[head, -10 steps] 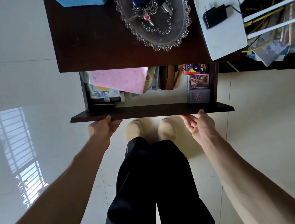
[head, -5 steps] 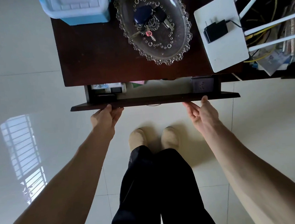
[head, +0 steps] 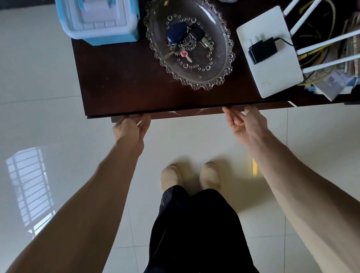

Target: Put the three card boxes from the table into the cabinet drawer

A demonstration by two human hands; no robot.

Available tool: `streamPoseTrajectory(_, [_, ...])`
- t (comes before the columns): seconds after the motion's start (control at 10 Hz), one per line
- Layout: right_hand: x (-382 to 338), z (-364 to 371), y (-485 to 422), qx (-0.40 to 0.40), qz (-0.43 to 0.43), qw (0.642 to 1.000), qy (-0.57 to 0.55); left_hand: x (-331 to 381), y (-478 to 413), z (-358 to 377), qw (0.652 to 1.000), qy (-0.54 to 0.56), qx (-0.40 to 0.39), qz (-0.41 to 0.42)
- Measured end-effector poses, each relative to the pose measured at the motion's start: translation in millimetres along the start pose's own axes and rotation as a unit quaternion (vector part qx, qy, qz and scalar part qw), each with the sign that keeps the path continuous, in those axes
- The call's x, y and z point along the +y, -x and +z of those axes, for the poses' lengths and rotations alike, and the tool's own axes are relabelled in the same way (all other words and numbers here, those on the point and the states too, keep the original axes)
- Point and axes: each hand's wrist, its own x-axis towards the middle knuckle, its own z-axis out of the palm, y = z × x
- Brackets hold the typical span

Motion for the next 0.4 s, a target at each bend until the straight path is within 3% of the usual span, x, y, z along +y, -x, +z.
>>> streamPoseTrajectory(0.3, [-4.5,-12.6,46.2,-0.076,-0.046,0.989,0.117,9.6,13.6,-21.1,0.993,-0.087,-0.078,-0.002])
streamPoseTrajectory(0.4, [-24.9,-23.0,91.2,-0.095,-0.262,0.923,0.266,0.7,20.9,-41.5,0.988,-0.129,-0.079,-0.032])
